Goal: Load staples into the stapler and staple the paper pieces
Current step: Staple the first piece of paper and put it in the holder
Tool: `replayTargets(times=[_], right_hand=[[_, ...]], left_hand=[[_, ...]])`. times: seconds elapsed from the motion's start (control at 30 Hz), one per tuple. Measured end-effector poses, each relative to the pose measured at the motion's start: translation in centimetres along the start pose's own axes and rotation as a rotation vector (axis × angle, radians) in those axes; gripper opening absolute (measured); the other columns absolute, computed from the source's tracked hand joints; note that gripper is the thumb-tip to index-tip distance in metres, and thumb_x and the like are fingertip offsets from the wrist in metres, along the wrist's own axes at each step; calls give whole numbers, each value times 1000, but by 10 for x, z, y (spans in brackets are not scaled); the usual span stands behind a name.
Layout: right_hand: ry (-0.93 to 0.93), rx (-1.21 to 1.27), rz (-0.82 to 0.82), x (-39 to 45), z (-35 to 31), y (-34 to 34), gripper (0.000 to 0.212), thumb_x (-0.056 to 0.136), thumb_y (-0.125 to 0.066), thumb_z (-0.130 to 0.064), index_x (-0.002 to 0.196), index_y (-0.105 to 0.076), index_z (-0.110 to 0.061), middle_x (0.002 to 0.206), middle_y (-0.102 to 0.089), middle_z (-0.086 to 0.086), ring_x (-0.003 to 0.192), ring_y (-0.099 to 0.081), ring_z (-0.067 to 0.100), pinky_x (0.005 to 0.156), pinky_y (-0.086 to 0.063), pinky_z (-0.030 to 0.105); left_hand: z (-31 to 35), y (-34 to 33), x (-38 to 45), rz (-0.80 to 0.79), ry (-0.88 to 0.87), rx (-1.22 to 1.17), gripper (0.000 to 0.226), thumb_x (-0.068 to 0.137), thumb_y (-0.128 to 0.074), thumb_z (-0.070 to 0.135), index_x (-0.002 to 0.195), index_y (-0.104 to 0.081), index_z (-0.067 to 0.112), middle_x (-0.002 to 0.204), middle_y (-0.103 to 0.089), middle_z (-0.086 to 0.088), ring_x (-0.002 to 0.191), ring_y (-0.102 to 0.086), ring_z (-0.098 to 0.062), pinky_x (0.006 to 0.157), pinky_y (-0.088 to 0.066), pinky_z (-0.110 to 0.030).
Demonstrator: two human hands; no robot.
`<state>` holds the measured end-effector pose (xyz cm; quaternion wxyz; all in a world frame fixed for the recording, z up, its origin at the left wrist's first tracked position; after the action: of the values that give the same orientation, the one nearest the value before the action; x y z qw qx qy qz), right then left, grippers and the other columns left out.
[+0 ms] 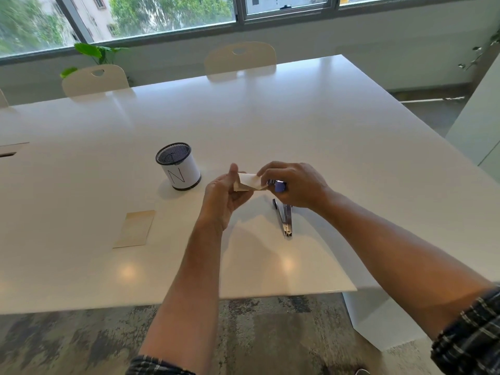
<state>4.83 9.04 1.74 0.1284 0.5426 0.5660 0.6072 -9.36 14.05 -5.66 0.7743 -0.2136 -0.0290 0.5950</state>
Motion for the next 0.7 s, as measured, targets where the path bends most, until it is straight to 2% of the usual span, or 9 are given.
replayTargets(times=[0.07, 0.17, 0.27, 0.4, 0.47, 0.53, 0.63, 0.7], right_hand=[[22, -31, -3, -1, -3, 0, 17, 82, -76, -6, 96, -74, -15, 111, -76, -3, 59, -63, 21, 53, -44, 19], [71, -75, 4, -1, -10, 0, 11, 87, -66, -10, 96, -71, -15, 109, -75, -1, 54, -62, 23, 50, -44, 22], [122, -87, 28, -2, -17, 5, 26, 97, -49, -25, 100, -71, -13, 109, -75, 3, 54, -65, 28, 52, -46, 24], [238, -144, 55, -4, -32, 9, 19, 99, -64, -26, 107, -74, -11, 110, -74, 6, 56, -68, 27, 50, -58, 36], [246, -140, 98, -3, -35, 14, 17, 98, -66, -24, 105, -75, -12, 106, -74, 6, 55, -67, 26, 46, -57, 35], [222, -138, 143, -1, -34, 20, 21, 98, -60, -26, 102, -77, -14, 103, -73, 5, 52, -64, 26, 40, -53, 34], [221, -149, 103, -3, -32, 17, 21, 97, -60, -24, 103, -77, -15, 105, -71, 7, 52, -63, 28, 42, -54, 36], [231, -142, 60, -4, -33, 14, 18, 96, -63, -20, 104, -78, -16, 107, -70, 9, 54, -64, 29, 45, -55, 37]], left_hand=[[1, -8, -3, -51, -8, 44, 51, 88, -72, 44, 115, -67, 1, 103, -75, -16, 100, -75, -28, 86, -61, -35], [1, -14, -6, -57, -2, 34, 30, 96, -69, 25, 115, -66, 1, 106, -75, -20, 100, -75, -31, 87, -62, -37], [-2, -15, -5, -67, 19, 38, 25, 101, -62, 17, 119, -64, -1, 112, -72, -23, 103, -74, -32, 85, -62, -35], [-6, -21, -8, -127, 58, 83, 36, 104, -57, 27, 123, -64, -2, 116, -71, -24, 102, -74, -30, 84, -61, -34], [-8, -26, -10, -170, 69, 86, 42, 105, -55, 31, 127, -62, -4, 117, -71, -25, 104, -74, -33, 89, -60, -37], [-9, -31, -12, -218, 76, 63, 42, 105, -54, 31, 126, -62, -4, 118, -71, -26, 109, -72, -36, 89, -60, -37], [-8, -30, -12, -233, 87, -19, 37, 105, -53, 22, 127, -60, -7, 117, -70, -27, 108, -72, -38, 83, -61, -33], [-5, -24, -8, -204, 76, -38, 31, 105, -50, 12, 128, -59, -8, 118, -68, -28, 106, -72, -36, 85, -61, -35]])
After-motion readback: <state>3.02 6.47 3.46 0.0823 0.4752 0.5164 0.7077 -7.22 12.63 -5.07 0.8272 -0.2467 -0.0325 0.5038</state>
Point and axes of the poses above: each hand's wrist, its own x-axis towards the middle knuckle, its own y-axis out of the back of the hand, z = x × y, the point moved 10 cm from there along x, towards the middle knuckle
